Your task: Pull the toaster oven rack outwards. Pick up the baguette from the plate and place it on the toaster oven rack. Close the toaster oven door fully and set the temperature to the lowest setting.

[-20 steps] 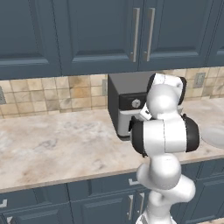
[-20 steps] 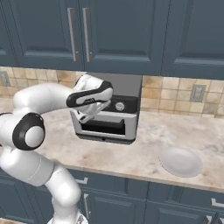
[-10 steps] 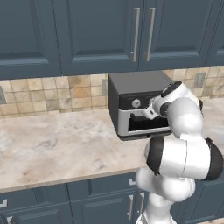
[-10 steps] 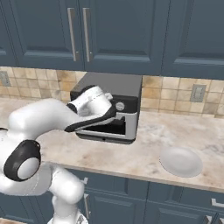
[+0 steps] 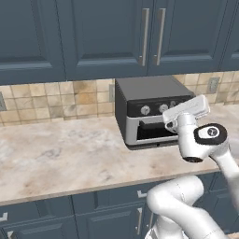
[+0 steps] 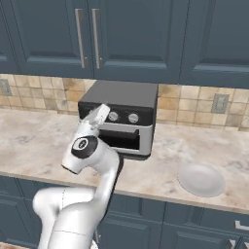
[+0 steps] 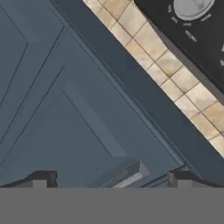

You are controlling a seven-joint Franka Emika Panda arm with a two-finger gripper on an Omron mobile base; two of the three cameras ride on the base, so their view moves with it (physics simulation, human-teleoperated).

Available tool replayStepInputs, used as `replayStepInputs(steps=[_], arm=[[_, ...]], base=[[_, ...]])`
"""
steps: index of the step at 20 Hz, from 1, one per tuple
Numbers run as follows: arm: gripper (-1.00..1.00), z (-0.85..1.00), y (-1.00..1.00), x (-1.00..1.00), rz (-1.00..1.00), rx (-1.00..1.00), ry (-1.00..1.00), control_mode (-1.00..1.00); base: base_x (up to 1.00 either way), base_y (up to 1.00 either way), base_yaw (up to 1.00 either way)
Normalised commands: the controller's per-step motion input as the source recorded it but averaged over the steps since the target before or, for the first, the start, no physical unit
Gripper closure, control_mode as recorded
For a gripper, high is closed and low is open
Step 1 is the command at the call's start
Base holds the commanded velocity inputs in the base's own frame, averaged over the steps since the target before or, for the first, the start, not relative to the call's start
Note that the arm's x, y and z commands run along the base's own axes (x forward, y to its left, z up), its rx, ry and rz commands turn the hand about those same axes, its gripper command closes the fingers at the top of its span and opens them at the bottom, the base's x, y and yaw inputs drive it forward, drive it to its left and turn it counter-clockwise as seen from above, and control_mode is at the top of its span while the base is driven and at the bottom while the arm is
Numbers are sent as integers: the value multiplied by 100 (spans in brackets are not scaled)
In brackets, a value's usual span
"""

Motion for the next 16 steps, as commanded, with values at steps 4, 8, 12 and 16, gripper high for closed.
replayStepInputs(steps=[4, 8, 12, 16], arm=[[-100, 6, -9, -97, 1, -47, -70, -100], [-100, 0, -1, -42, 0, -49, -1, -100], [-100, -1, -8, 0, -1, -61, 27, -100], [-100, -19, -25, 2, -11, -65, 28, -100]], base=[[0, 0, 0], [0, 0, 0], [0, 0, 0], [0, 0, 0]])
